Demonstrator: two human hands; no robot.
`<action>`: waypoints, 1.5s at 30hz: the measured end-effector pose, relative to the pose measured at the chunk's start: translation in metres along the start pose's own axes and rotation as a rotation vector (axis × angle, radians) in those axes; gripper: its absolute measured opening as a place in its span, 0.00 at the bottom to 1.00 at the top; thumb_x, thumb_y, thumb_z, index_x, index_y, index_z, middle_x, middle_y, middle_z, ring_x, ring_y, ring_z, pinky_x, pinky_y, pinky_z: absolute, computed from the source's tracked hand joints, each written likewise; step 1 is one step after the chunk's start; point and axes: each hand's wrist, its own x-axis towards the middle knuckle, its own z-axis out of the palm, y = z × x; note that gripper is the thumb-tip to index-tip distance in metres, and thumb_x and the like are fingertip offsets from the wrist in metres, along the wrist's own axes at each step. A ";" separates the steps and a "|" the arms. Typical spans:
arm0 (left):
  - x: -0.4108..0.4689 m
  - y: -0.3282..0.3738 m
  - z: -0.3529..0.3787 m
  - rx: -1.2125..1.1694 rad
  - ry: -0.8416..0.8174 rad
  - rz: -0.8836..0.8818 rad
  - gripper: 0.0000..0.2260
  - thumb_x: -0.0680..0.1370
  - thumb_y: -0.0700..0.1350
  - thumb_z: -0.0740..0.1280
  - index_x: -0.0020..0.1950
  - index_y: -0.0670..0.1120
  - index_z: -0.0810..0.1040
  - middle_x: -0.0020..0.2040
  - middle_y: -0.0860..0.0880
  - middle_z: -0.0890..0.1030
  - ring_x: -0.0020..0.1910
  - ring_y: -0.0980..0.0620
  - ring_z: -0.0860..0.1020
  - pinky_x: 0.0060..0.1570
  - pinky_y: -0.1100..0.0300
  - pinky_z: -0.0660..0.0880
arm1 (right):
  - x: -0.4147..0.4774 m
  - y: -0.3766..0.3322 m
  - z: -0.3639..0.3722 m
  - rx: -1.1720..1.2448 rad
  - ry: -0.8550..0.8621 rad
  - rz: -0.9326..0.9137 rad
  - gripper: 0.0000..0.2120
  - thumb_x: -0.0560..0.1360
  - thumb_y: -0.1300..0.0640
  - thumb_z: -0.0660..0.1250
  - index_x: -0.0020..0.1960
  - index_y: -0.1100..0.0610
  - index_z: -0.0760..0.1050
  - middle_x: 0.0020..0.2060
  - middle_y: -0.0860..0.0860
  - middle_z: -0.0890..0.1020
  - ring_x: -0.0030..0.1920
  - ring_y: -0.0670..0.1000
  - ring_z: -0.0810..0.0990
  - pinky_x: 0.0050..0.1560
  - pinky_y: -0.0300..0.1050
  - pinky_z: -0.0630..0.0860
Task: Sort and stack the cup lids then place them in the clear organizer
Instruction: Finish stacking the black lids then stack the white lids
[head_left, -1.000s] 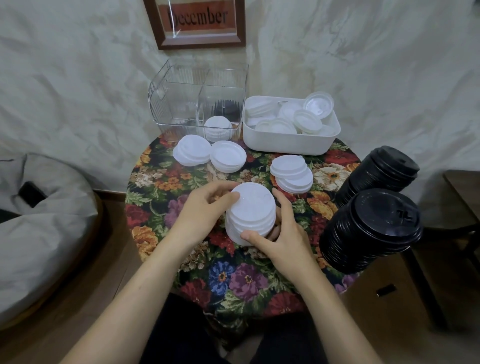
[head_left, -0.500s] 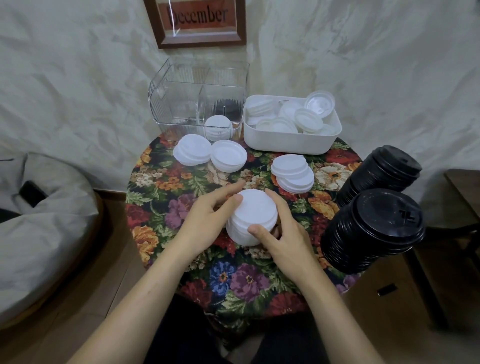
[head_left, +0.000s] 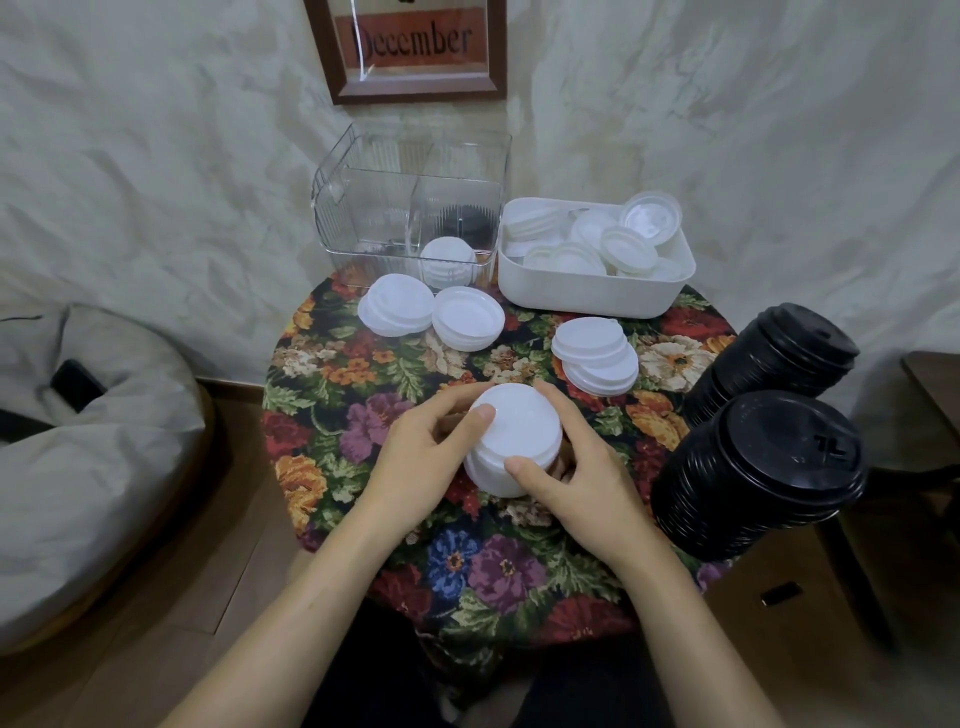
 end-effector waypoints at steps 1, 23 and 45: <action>-0.001 0.001 0.002 0.007 0.018 0.003 0.12 0.84 0.50 0.66 0.66 0.56 0.81 0.60 0.61 0.84 0.61 0.62 0.80 0.61 0.60 0.78 | 0.000 -0.001 0.000 -0.024 0.016 -0.005 0.41 0.70 0.30 0.71 0.79 0.30 0.57 0.76 0.33 0.67 0.74 0.40 0.68 0.71 0.51 0.73; 0.099 -0.019 -0.025 0.829 0.197 0.085 0.11 0.85 0.51 0.63 0.65 0.53 0.80 0.40 0.54 0.86 0.45 0.53 0.83 0.43 0.55 0.75 | -0.003 0.000 0.002 -0.054 0.070 0.035 0.41 0.70 0.37 0.78 0.77 0.32 0.60 0.72 0.36 0.71 0.70 0.42 0.70 0.67 0.50 0.74; 0.019 0.032 -0.010 -0.096 0.247 0.056 0.07 0.83 0.46 0.69 0.50 0.43 0.78 0.45 0.42 0.83 0.43 0.47 0.83 0.43 0.61 0.80 | -0.002 0.001 0.003 -0.037 0.069 0.007 0.41 0.71 0.36 0.78 0.77 0.30 0.59 0.71 0.33 0.71 0.69 0.38 0.70 0.65 0.44 0.72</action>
